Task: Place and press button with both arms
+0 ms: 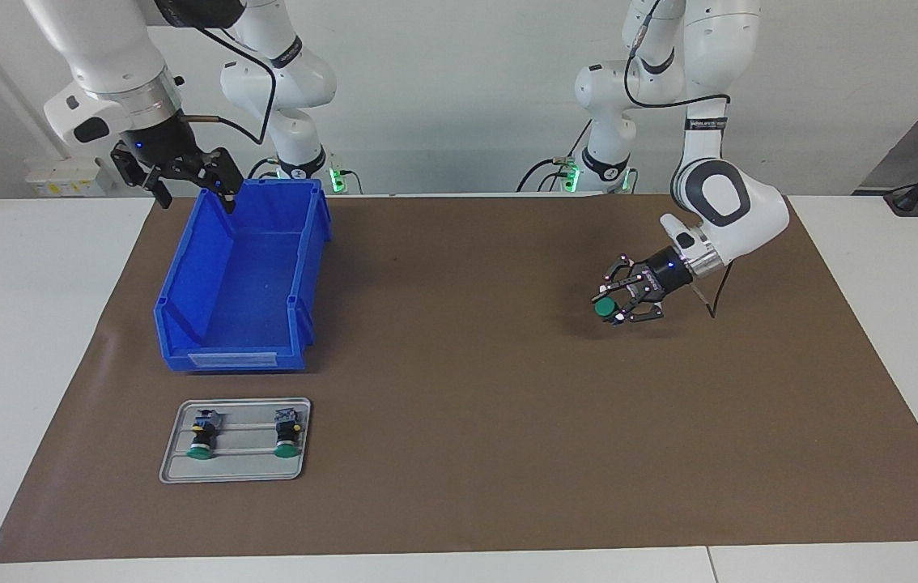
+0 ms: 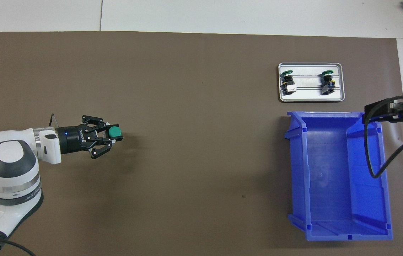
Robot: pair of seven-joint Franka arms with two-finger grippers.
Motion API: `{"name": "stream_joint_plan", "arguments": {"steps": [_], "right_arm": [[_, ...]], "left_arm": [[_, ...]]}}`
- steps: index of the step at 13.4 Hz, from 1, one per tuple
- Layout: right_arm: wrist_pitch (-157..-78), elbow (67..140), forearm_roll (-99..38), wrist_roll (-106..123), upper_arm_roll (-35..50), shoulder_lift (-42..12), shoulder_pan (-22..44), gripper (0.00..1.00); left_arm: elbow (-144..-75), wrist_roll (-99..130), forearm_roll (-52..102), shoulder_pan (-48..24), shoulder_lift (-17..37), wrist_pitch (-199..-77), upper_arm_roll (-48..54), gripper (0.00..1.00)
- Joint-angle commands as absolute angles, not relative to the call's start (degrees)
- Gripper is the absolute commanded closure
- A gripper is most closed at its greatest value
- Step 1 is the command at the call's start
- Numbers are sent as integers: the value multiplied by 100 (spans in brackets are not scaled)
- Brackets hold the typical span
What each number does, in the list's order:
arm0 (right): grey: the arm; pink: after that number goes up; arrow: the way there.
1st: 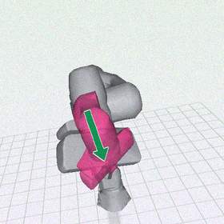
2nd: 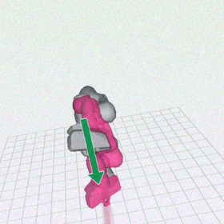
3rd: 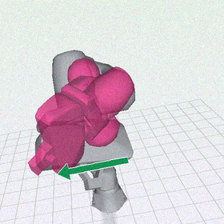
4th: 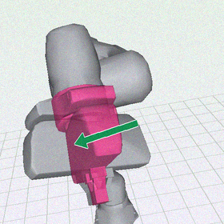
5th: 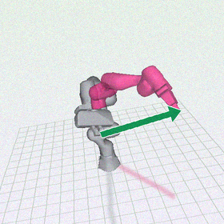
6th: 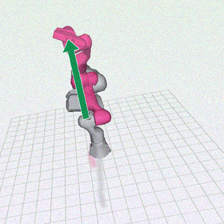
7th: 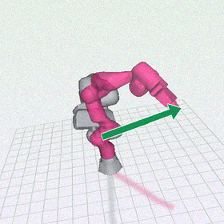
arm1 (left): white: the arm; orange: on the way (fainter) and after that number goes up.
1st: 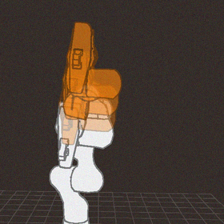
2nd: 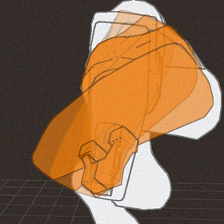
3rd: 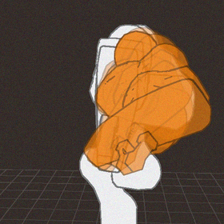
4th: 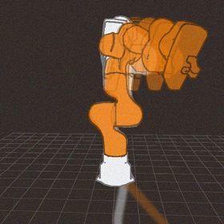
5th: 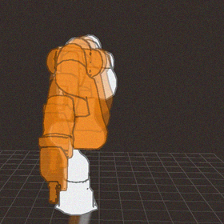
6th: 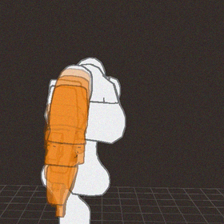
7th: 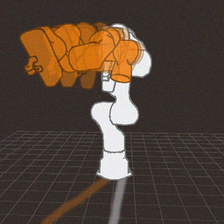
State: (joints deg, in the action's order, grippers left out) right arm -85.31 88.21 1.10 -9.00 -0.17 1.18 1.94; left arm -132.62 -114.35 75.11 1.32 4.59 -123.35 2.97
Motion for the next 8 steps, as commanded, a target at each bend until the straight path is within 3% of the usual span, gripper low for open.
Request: {"name": "stream_joint_plan", "arguments": {"steps": [1, 8], "right_arm": [[-8561, 8965, 9, -773, -9, 255, 158, 0], [-8561, 8965, 9, -773, -9, 255, 150, 0]], "left_arm": [[-13377, -11934, 8216, 106, 536, -12269, 325, 100], [-13421, -12699, 8621, 70, 834, -12138, 334, 100]]}}
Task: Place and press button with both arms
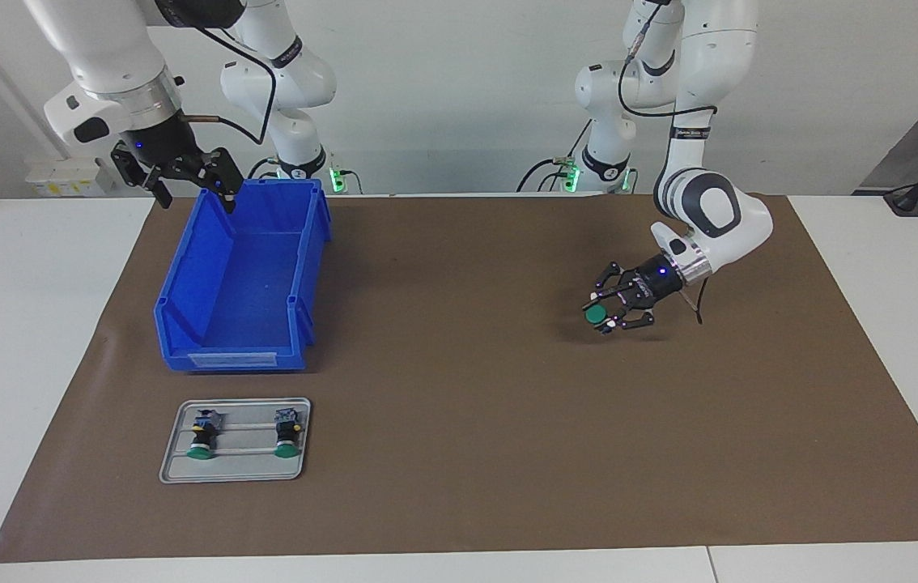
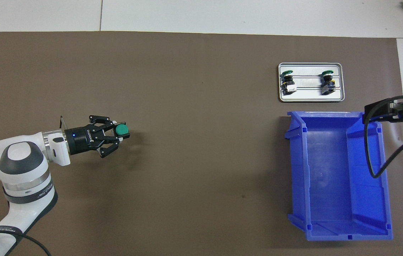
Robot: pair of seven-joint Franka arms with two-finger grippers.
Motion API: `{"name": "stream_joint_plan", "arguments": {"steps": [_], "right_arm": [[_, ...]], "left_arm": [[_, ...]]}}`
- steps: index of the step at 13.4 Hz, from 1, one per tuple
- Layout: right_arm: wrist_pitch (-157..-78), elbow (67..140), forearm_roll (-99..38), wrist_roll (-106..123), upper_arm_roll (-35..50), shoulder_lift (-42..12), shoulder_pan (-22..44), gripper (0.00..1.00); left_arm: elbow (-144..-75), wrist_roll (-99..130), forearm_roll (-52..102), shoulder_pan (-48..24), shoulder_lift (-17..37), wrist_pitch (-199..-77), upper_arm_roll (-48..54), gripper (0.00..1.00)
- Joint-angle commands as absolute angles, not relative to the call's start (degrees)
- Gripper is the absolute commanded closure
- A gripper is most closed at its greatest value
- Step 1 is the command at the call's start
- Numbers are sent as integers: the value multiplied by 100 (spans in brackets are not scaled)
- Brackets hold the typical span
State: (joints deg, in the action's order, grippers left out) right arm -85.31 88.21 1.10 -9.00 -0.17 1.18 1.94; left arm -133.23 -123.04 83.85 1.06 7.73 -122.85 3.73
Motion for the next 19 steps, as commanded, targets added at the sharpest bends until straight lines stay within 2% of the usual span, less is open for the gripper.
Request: {"name": "stream_joint_plan", "arguments": {"steps": [1, 8, 19], "right_arm": [[-8561, 8965, 9, -773, -9, 255, 158, 0], [-8561, 8965, 9, -773, -9, 255, 158, 0], [-8561, 8965, 9, -773, -9, 255, 158, 0]], "left_arm": [[-13438, -12883, 8744, 70, 852, -12051, 334, 100], [-13842, -13456, 9211, -44, 747, -11515, 343, 100], [-14124, -14106, 9984, -501, 844, -11478, 343, 100]]}}
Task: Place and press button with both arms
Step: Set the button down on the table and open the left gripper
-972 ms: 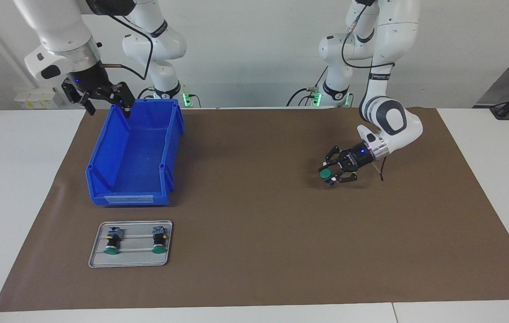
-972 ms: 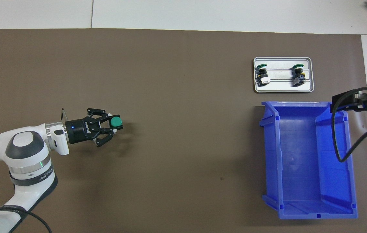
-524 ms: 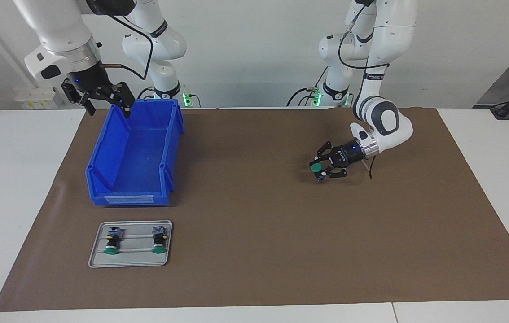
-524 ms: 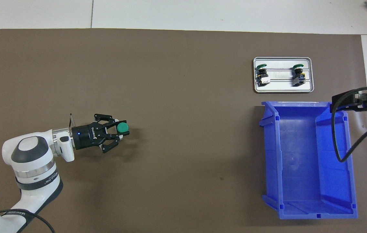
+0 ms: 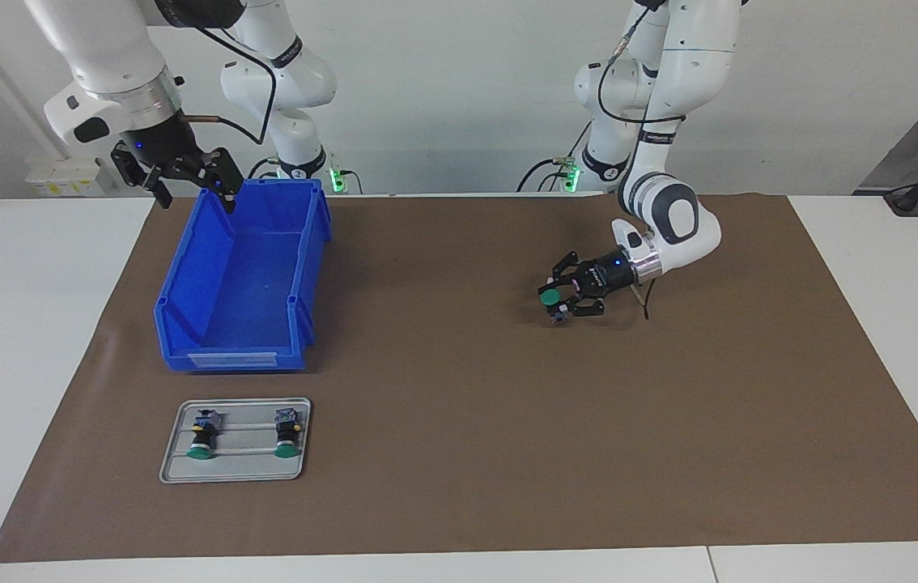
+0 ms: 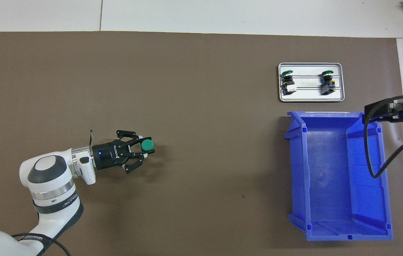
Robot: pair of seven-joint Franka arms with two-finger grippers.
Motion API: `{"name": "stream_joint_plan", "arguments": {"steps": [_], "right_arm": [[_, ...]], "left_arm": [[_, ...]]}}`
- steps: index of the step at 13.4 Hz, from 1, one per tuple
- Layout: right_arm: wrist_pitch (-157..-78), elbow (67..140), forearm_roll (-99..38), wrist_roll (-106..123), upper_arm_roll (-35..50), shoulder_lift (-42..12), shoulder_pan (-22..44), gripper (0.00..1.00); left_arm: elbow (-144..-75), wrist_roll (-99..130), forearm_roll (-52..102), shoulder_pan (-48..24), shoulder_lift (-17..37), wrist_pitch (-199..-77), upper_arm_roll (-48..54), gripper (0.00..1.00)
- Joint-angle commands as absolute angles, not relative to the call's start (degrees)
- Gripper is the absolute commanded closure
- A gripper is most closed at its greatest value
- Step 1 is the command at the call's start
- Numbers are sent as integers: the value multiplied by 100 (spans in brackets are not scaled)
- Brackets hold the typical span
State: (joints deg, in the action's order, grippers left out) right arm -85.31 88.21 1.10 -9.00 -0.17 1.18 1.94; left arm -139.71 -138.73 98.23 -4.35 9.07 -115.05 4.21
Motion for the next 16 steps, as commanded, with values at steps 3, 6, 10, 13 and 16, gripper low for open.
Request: {"name": "stream_joint_plan", "arguments": {"steps": [3, 6, 10, 13, 16], "right_arm": [[-8561, 8965, 9, -773, -9, 255, 158, 0], [-8561, 8965, 9, -773, -9, 255, 158, 0], [-8561, 8965, 9, -773, -9, 255, 158, 0], [-8561, 8965, 9, -773, -9, 255, 158, 0], [-8561, 8965, 9, -773, -9, 255, 158, 0]], "left_arm": [[-14212, -14264, 9993, -501, 905, -11470, 343, 100], [-14299, -14405, 9993, -492, 923, -11470, 334, 100], [-14396, -14432, 9993, -422, 897, -11443, 325, 96], [-14423, -14432, 9993, -404, 888, -11443, 325, 43], [-14440, -14432, 9993, -316, 870, -11338, 325, 25]]}}
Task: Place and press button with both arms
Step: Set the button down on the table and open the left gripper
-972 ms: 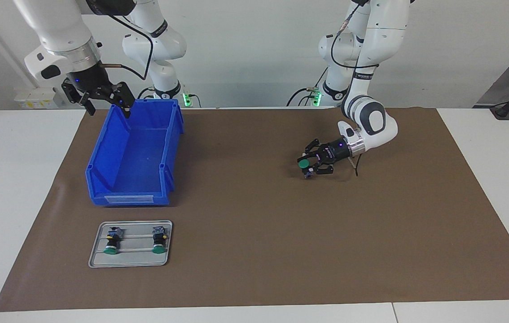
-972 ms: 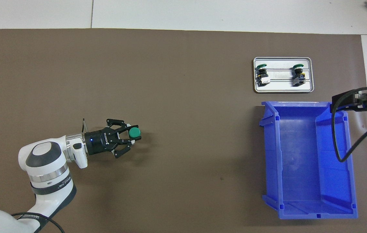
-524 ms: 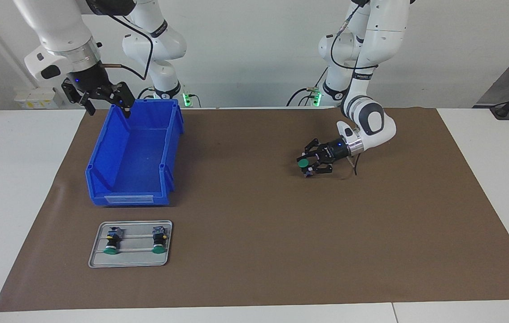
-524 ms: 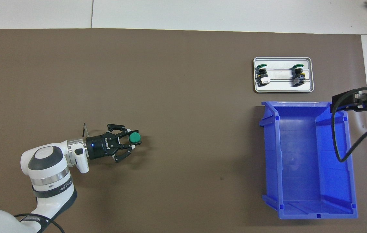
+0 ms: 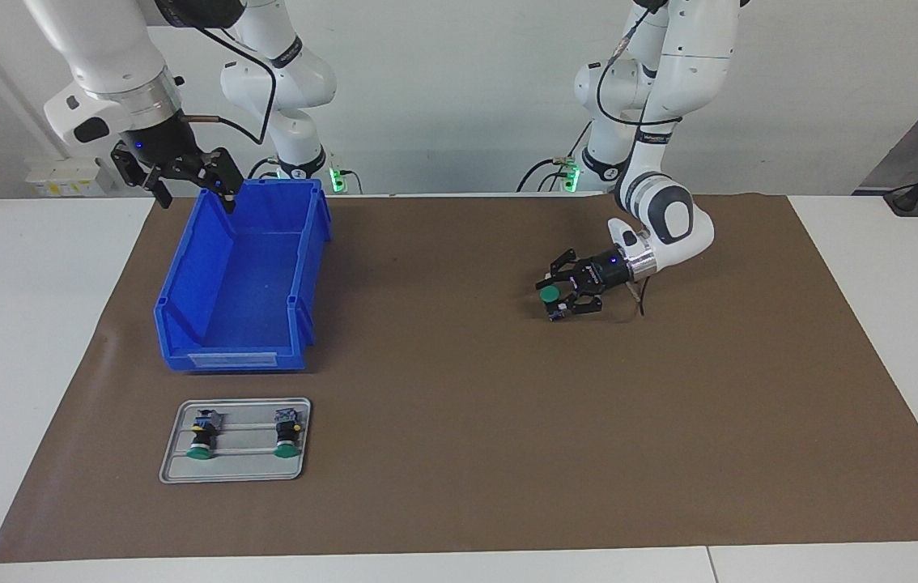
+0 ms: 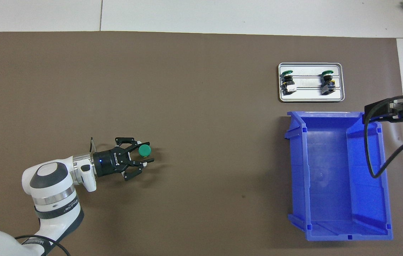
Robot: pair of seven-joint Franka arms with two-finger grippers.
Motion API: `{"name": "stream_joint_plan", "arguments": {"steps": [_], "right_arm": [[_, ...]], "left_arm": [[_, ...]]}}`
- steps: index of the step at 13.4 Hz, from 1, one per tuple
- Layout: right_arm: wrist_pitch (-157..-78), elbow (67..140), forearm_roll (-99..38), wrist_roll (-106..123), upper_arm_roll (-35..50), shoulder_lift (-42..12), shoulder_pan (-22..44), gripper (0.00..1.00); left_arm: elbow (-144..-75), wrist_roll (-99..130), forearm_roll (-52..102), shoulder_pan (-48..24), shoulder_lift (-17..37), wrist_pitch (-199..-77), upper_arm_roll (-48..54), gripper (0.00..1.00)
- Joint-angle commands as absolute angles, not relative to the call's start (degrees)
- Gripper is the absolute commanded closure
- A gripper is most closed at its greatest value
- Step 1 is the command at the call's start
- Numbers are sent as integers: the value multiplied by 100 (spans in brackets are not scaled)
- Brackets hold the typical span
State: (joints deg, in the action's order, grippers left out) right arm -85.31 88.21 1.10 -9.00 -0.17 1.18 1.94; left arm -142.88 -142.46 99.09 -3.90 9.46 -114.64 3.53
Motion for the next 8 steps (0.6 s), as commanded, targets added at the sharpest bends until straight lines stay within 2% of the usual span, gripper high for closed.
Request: {"name": "stream_joint_plan", "arguments": {"steps": [1, 3, 8], "right_arm": [[-8561, 8965, 9, -773, -9, 255, 150, 0], [-8561, 8965, 9, -773, -9, 255, 158, 0], [-8561, 8965, 9, -773, -9, 255, 158, 0]], "left_arm": [[-14440, -14423, 9993, -316, 870, -11347, 316, 21], [-14440, -14423, 9993, -308, 870, -11347, 316, 8], [-14309, -14370, 10002, -141, 879, -11215, 325, 4]]}}
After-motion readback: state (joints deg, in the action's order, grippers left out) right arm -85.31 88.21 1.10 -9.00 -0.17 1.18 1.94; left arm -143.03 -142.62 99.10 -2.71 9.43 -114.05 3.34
